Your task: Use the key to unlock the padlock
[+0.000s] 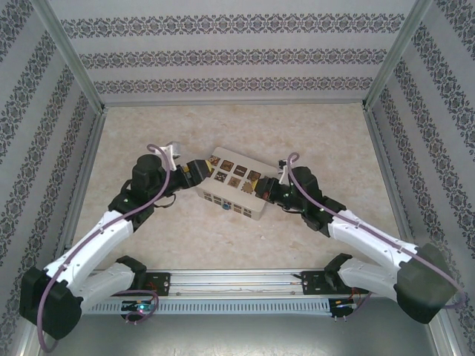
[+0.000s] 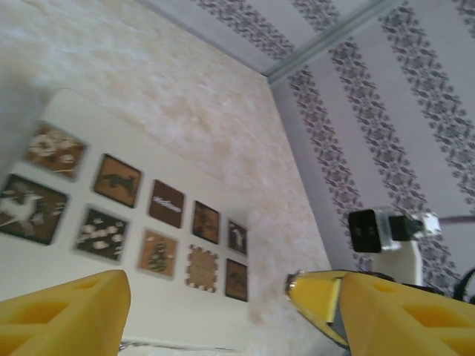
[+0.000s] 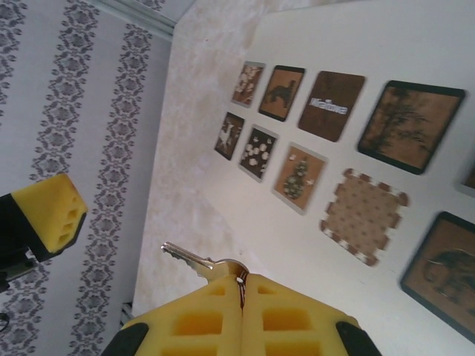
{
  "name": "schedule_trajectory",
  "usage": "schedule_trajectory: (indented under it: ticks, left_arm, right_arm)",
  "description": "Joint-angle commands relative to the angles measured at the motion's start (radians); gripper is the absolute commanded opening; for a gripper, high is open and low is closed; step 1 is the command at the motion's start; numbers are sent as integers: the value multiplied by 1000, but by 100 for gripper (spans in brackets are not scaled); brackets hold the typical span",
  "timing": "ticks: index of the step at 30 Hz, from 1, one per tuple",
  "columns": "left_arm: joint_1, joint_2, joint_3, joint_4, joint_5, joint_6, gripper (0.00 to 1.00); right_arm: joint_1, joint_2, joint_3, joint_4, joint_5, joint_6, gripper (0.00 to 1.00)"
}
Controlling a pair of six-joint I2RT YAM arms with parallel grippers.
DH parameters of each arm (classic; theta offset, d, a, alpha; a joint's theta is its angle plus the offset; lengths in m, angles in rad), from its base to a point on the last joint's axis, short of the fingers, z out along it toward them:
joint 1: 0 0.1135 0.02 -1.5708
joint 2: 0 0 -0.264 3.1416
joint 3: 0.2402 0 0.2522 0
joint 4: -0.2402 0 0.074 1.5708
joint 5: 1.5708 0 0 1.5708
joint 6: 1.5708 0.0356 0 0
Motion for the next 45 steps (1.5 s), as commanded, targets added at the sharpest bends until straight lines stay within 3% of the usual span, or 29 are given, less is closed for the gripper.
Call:
schedule_trajectory:
  ticks: [1, 10, 19, 36, 40, 43, 45]
  left_arm:
    - [-59, 46, 44, 127, 8, -31, 73]
    - [-180, 217, 112, 196, -2, -23, 63]
    - [-224, 301, 143, 197, 0, -9, 51]
    - [-244, 332, 150, 184, -20, -18, 13]
    - [-245, 324, 154, 164, -31, -8, 0]
    - [-244, 306, 154, 151, -46, 3, 0]
    - [-243, 285, 153, 130, -63, 19, 0]
  right_arm:
    - [18, 29, 35, 132, -26, 55, 0]
    - [50, 69, 35, 172, -14, 78, 0]
    - [56, 66, 35, 176, -10, 79, 0]
    - [59, 84, 34, 197, -22, 88, 0]
    - [59, 80, 34, 198, -26, 85, 0]
    - [51, 74, 34, 200, -40, 73, 1]
    - [41, 65, 32, 198, -58, 53, 8]
